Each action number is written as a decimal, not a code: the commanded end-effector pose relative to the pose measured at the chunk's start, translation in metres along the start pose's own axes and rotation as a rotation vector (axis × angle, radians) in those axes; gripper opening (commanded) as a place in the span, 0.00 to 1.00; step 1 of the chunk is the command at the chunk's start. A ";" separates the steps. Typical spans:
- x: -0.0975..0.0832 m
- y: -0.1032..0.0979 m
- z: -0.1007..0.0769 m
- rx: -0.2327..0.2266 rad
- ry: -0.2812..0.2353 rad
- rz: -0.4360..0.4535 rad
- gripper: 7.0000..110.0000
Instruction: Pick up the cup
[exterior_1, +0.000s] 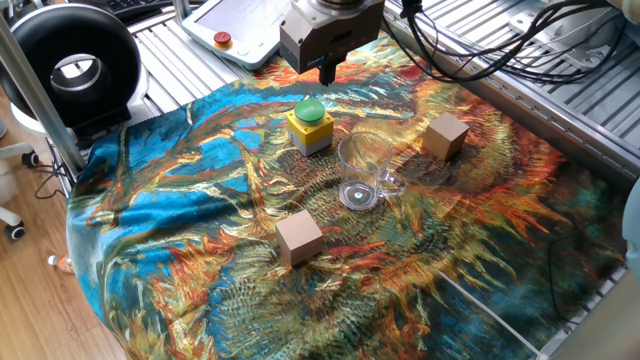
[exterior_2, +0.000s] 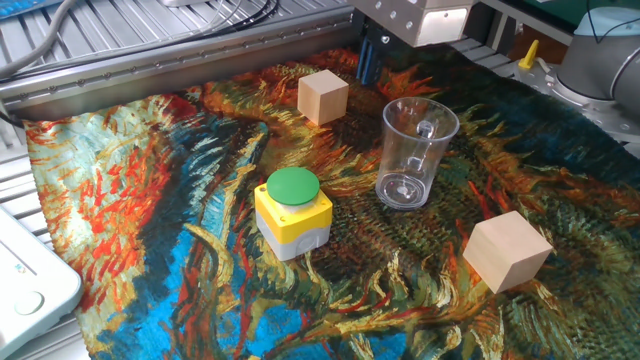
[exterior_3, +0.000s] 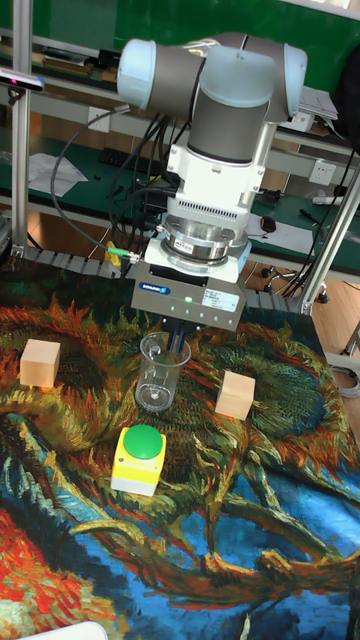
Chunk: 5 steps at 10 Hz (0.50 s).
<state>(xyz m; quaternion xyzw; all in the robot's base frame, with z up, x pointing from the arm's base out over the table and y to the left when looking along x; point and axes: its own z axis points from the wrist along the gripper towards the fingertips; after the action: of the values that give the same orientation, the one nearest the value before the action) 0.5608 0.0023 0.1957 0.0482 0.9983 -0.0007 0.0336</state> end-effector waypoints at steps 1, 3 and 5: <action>0.000 0.002 -0.002 -0.012 0.002 0.004 0.00; 0.001 0.001 -0.001 -0.007 0.006 0.004 0.00; 0.008 0.002 -0.002 -0.010 0.034 0.007 0.00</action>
<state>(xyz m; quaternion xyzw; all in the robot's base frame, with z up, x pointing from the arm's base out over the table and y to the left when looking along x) 0.5569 0.0014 0.1957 0.0489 0.9985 -0.0029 0.0260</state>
